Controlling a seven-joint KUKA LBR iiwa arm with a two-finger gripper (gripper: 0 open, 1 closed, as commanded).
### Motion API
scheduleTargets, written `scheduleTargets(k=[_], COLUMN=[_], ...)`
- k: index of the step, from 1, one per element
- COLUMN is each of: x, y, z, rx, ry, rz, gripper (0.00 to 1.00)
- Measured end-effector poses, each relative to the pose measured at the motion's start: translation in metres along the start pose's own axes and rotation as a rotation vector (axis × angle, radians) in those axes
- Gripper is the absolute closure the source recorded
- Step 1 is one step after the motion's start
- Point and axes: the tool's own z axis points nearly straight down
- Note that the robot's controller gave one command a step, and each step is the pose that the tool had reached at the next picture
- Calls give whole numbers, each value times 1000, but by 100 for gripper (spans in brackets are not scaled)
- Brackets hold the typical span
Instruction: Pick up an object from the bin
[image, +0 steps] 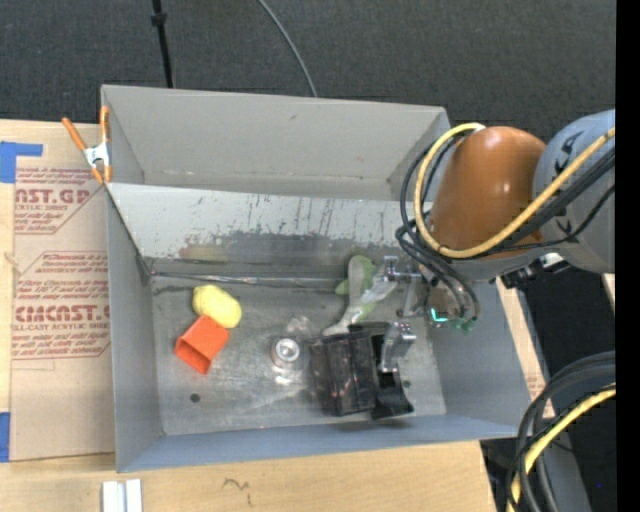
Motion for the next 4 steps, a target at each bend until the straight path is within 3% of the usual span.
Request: scheduleTargets(k=[1,2,4], x=[-2,-8,-18], y=[0,3,-11], z=[-4,25,53], rx=[0,-1,-2], ry=[-8,-13,-1], rz=[-1,102,126], gripper=[0,0,0])
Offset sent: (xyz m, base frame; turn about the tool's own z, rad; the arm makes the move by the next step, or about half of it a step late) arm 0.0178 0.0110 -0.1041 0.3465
